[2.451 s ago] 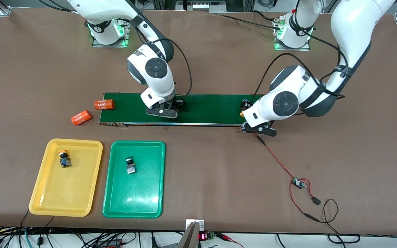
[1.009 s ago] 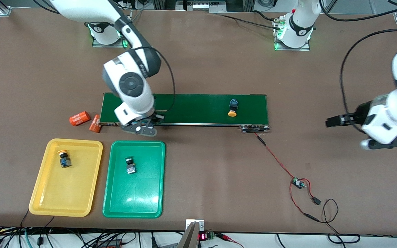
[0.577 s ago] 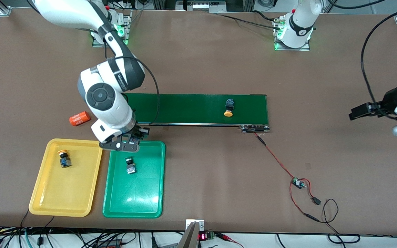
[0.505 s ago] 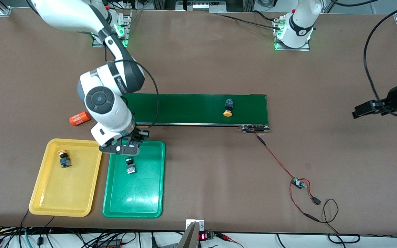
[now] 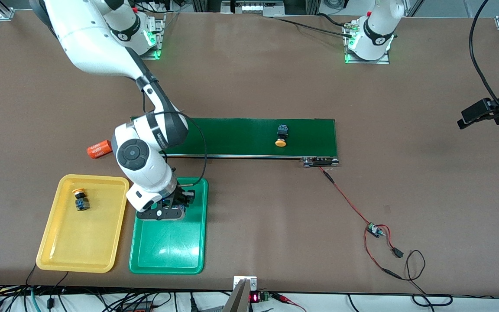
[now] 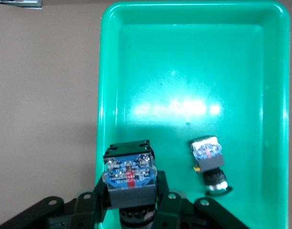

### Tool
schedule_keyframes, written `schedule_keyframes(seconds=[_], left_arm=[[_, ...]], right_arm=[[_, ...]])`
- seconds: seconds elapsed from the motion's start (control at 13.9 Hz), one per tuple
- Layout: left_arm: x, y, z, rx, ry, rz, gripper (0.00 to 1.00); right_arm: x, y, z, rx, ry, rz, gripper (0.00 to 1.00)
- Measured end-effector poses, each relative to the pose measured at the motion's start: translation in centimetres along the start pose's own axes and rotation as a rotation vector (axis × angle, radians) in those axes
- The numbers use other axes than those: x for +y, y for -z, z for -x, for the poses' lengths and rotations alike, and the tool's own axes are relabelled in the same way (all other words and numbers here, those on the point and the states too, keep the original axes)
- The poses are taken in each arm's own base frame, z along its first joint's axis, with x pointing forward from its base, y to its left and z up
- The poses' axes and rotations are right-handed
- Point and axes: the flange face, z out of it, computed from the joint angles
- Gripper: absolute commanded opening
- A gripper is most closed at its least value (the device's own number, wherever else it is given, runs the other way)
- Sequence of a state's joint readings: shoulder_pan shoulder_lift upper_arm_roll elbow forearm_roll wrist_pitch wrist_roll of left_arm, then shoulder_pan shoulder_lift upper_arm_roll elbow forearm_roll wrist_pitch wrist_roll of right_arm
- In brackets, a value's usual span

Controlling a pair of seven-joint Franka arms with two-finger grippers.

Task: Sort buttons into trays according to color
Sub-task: 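Carry the blue-bodied button to the green tray with the right gripper, then release the button in the green tray and lift the right gripper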

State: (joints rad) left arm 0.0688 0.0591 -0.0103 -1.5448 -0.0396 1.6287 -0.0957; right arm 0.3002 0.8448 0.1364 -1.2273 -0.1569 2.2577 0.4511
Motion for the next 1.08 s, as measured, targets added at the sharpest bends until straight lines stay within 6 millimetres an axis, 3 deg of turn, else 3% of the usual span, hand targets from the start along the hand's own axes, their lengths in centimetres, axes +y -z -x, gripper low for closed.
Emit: schedule_keyframes(seconds=[0.5,0.58,0.65,0.79,1.08], left_arm=[[-0.2,-0.6,1.2,0.014,-0.004,-0.001,1.0],[-0.2,-0.3,1.3,0.018,-0.004,0.0,1.0],[-0.2,0.0,1.4,0.018,-0.004,0.0,1.0],[-0.3,0.1,1.7,-0.003,-0.004,-0.002,1.0],[-0.6,0.9,1.8,-0.006,-0.04,-0.003,1.0]], right_arm=[[1.2,-3.1,-0.4,0.039,0.01,-0.012,0.23],[1.3,-3.5,-0.3,0.036,0.016,-0.01,0.32],[1.3,-3.7,-0.3,0.035,0.021,-0.009,0.47],[1.4,-3.8,-0.3,0.035,0.022,-0.009,0.63],[1.4,-3.9,-0.2,0.033,0.022,-0.008,0.72]])
